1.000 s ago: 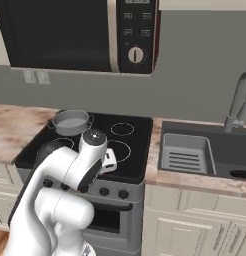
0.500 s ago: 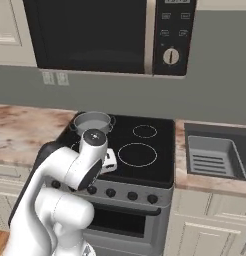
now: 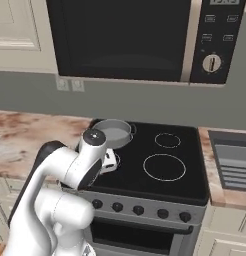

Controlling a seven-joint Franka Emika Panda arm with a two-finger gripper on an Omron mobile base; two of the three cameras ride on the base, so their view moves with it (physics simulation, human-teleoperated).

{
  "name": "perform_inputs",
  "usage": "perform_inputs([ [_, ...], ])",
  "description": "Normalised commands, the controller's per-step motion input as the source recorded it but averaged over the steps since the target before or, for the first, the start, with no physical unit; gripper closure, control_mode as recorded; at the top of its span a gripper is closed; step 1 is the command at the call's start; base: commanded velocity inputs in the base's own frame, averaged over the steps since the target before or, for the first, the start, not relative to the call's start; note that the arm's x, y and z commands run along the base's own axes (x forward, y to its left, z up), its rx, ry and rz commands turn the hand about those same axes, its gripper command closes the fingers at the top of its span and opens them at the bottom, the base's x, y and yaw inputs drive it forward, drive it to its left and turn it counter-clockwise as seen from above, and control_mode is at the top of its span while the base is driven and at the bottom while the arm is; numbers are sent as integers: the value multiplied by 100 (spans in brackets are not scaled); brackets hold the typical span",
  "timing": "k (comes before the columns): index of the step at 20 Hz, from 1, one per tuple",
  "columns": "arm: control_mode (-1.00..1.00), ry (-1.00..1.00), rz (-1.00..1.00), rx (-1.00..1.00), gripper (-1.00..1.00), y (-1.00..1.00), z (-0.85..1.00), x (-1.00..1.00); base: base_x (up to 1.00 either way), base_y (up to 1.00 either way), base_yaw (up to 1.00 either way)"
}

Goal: Move the pot and pan from the stove into the sink.

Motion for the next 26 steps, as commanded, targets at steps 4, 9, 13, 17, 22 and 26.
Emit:
perform_inputs([
  [4,-100,-6,-5,-4,-100,39,0,49,15,13,-2],
  [9,-100,-5,-7,-4,-100,49,0,74,0,0,0],
  [13,-100,-4,-8,-3,-100,51,0,79,0,0,0],
  [17,-100,-4,-10,-4,-100,53,0,76,0,0,0],
  [22,-100,0,-10,-3,-100,32,0,75,0,0,0],
  [26,-100,4,-8,0,-100,3,0,81,0,0,0],
])
